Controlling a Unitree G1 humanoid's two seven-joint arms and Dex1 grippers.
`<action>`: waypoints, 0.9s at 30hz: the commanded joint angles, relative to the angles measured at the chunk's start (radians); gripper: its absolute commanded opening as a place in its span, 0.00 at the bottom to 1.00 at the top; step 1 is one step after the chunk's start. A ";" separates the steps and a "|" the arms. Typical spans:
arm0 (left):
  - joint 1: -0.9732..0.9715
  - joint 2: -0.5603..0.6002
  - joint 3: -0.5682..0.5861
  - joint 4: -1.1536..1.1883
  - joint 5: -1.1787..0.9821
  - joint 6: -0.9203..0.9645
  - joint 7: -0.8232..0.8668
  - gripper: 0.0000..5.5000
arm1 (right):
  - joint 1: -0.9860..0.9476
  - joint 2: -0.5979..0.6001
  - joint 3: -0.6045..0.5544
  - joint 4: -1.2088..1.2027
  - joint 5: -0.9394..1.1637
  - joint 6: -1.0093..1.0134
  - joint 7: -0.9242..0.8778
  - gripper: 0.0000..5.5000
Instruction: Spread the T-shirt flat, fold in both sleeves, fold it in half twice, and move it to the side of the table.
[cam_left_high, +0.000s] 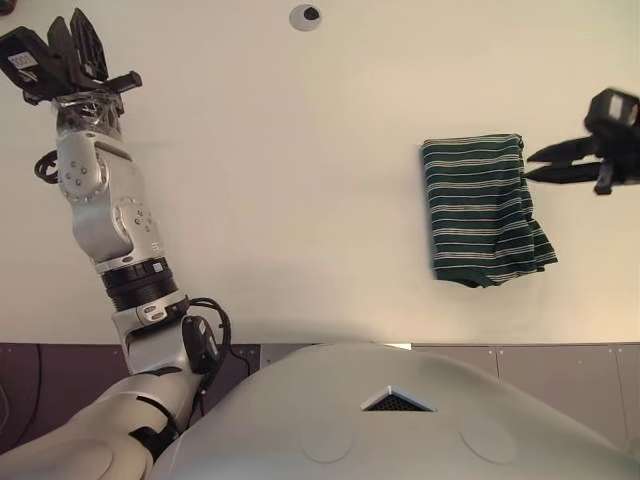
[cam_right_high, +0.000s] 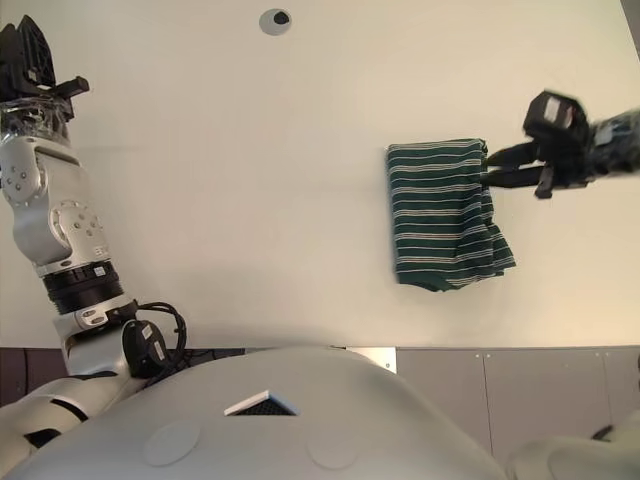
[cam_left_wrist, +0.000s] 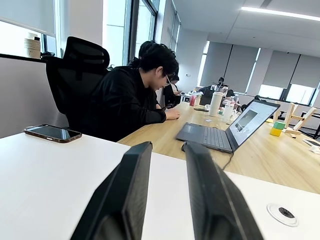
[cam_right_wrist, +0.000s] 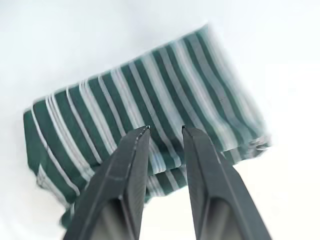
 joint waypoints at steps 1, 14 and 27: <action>0.004 0.015 -0.015 -0.039 0.007 0.032 0.000 0.21 | 0.016 0.122 -0.049 -0.107 0.082 0.177 -0.147 0.21; 0.030 -0.007 -0.077 -0.061 0.030 0.065 -0.013 0.21 | 0.139 0.577 0.073 0.293 -0.242 0.046 -0.913 0.21; -0.076 0.013 -0.151 0.166 0.055 0.026 -0.120 0.21 | -0.327 0.589 0.082 1.077 -0.483 -0.955 -1.462 0.21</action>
